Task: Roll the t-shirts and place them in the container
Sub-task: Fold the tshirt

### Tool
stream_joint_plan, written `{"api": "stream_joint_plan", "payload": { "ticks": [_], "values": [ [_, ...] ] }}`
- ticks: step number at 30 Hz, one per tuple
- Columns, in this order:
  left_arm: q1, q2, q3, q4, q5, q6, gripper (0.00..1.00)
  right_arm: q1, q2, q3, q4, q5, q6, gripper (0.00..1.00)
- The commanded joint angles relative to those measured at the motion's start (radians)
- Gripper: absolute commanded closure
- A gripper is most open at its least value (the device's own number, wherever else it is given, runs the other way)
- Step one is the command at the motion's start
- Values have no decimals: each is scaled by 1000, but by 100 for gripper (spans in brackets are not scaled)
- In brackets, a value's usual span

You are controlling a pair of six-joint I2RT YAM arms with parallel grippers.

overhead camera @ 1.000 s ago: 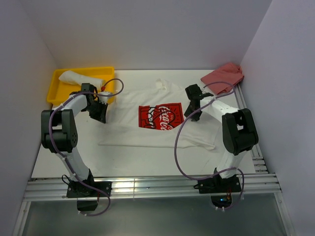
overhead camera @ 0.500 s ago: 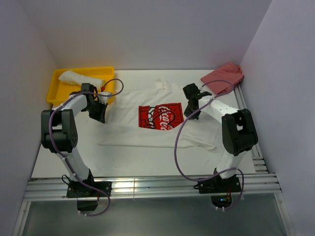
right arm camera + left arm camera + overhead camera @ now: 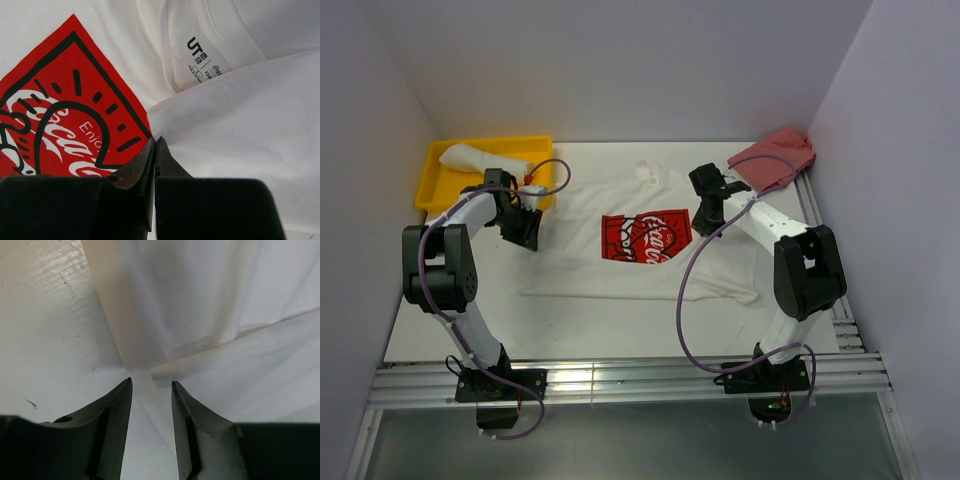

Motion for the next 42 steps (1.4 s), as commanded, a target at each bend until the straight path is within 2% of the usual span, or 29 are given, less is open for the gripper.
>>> {"api": "stream_joint_plan", "payload": {
  "ticks": [1,4,10,17,27,42],
  "values": [
    [-29,-25,-13,11,18,-1,57,11,-2,37,2,25,10,100],
    [-36,-15,-11,15,16,-10,58,12,5,33,9,22,11,100],
    [-43,-12,-13,18,24,-18,70,15,9,26,15,19,10,100],
    [-45,-45,-20,24,3,-26,99,20,-10,36,-5,41,10,100],
    [-39,-179,-59,53,-69,-44,100,31,-25,62,-23,59,7,100],
    [-17,-125,-70,82,-94,-55,100,81,77,200,-66,102,-36,100]
  ]
}}
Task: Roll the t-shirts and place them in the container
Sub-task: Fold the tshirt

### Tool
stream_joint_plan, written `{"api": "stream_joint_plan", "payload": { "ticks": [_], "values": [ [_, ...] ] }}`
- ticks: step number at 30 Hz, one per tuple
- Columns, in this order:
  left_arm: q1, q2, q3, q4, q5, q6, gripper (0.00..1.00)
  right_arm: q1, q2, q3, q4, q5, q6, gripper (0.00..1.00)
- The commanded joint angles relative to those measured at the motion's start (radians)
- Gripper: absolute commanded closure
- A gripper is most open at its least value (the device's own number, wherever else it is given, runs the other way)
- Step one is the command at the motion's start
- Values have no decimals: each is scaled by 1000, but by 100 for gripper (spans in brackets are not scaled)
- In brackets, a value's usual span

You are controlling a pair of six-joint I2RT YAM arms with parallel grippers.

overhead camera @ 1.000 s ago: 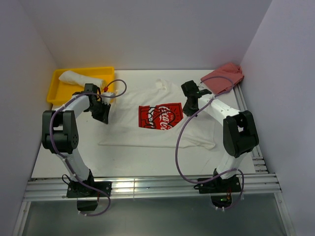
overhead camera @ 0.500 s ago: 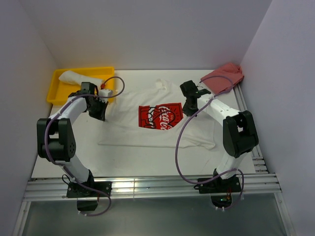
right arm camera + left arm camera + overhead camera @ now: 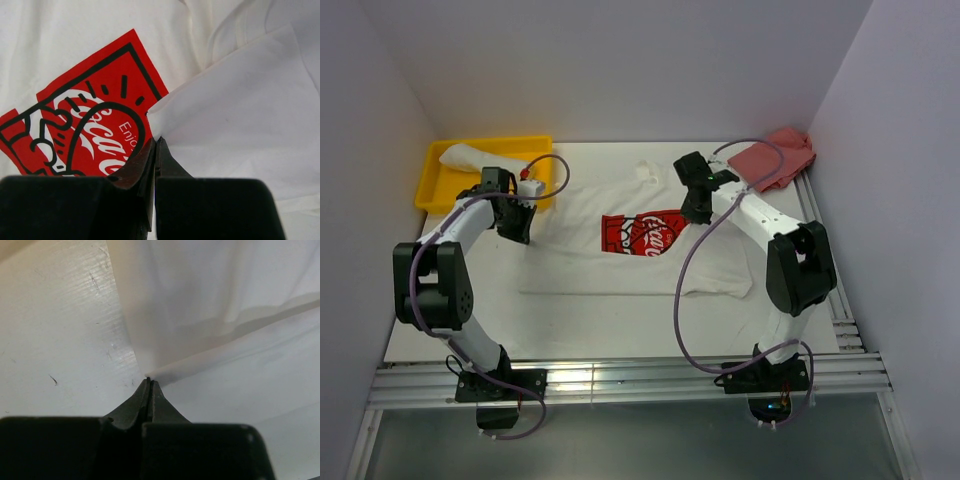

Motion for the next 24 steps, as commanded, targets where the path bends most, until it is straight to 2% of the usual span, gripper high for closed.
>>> {"api": "stream_joint_plan", "payload": {
  "ticks": [1,6,7,9,10,12,13,14,15,19,24],
  "values": [
    [7,19,-5,32,-17,-12,100,13,52,52,-18,41,-22,100],
    [12,37,-8,33,-20,-8,100,13,111,46,7,21,-36,100],
    [12,42,-8,32,-19,-6,100,13,117,43,10,19,-37,96],
    [12,48,-9,32,-17,-8,100,13,122,41,8,19,-44,79],
    [12,48,-9,33,-14,-6,96,13,114,31,8,24,-45,65],
    [12,46,-8,35,-11,-6,88,13,74,18,7,47,-42,52],
    [12,46,-8,33,-9,-5,78,13,57,11,5,55,-45,45],
    [12,43,-3,32,-8,-5,72,12,42,9,-1,65,-45,43],
    [12,39,0,33,-6,-3,61,10,10,8,-22,85,-44,41],
    [12,13,23,13,14,11,43,-11,-101,-69,-58,98,-11,37],
    [71,-56,34,-51,73,58,39,-79,-370,-332,3,33,88,37]
  ]
}}
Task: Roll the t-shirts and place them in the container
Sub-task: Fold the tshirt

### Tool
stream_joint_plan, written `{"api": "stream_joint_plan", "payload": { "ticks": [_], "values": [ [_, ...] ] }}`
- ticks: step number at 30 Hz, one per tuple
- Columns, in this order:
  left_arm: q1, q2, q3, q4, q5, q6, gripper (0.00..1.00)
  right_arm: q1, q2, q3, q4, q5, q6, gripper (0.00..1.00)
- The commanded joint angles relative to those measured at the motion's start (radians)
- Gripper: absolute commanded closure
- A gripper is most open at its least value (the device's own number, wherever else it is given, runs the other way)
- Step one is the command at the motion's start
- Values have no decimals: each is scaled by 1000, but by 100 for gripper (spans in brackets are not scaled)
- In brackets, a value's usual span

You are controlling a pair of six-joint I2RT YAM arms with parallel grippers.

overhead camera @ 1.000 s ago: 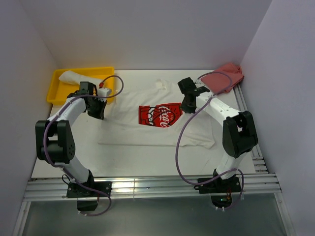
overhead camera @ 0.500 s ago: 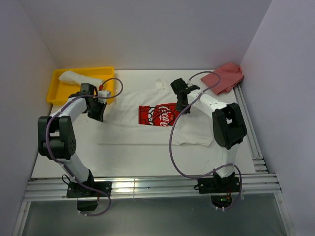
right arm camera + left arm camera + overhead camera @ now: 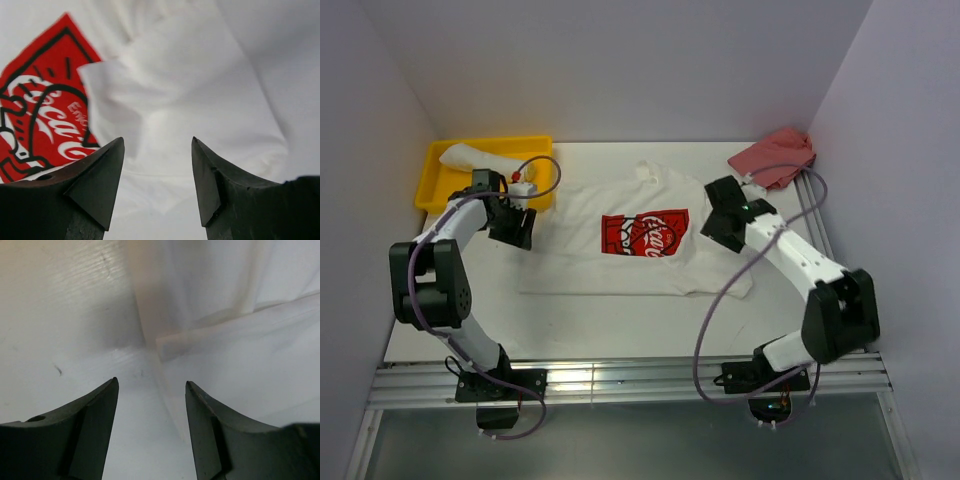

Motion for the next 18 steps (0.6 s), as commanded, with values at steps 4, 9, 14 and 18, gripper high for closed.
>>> {"api": "stream_joint_plan", "payload": {
  "ticks": [4,9,14,18],
  "values": [
    [70,-165,5,-102,85,113,35,-79,-355,-352,20,-52,176,36],
    [118,-266,-88,-174,144,224,30,-100,-610,-585,39,-140,280,37],
    [119,-309,-185,-179,164,267,31,-102,-774,-732,65,-198,404,40],
    [119,-308,-211,-179,192,270,32,-102,-811,-819,131,-210,479,41]
  ]
}}
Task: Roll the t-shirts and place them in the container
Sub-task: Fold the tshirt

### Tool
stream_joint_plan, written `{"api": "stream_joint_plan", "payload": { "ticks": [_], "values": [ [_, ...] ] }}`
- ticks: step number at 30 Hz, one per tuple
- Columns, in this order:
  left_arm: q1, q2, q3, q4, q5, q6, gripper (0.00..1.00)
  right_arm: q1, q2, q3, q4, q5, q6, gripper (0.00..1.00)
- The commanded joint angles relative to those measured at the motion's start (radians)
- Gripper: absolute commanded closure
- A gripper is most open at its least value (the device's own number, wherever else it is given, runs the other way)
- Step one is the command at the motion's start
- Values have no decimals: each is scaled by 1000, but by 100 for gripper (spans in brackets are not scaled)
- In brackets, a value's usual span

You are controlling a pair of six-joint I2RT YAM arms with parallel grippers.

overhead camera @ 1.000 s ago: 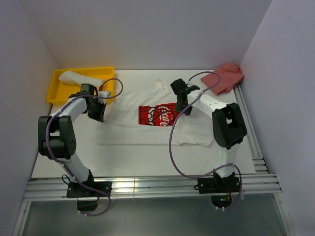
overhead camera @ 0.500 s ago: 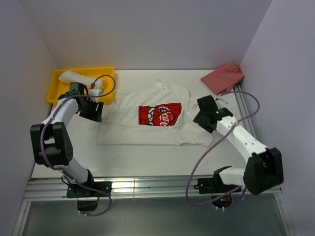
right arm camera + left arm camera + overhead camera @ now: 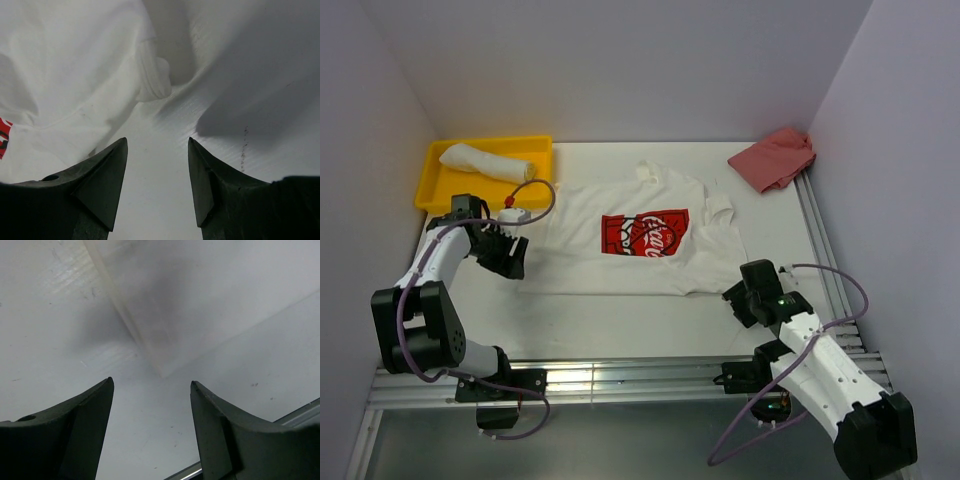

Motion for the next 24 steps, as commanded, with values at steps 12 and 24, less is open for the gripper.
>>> {"api": "stream_joint_plan", "payload": {
  "ticks": [12,24],
  "values": [
    [2,-10,-104,101,9,25,33,-24,27,-60,130,90,248,41],
    [2,31,-119,136,6,15,33,-116,58,-60,174,101,195,54]
  ]
}}
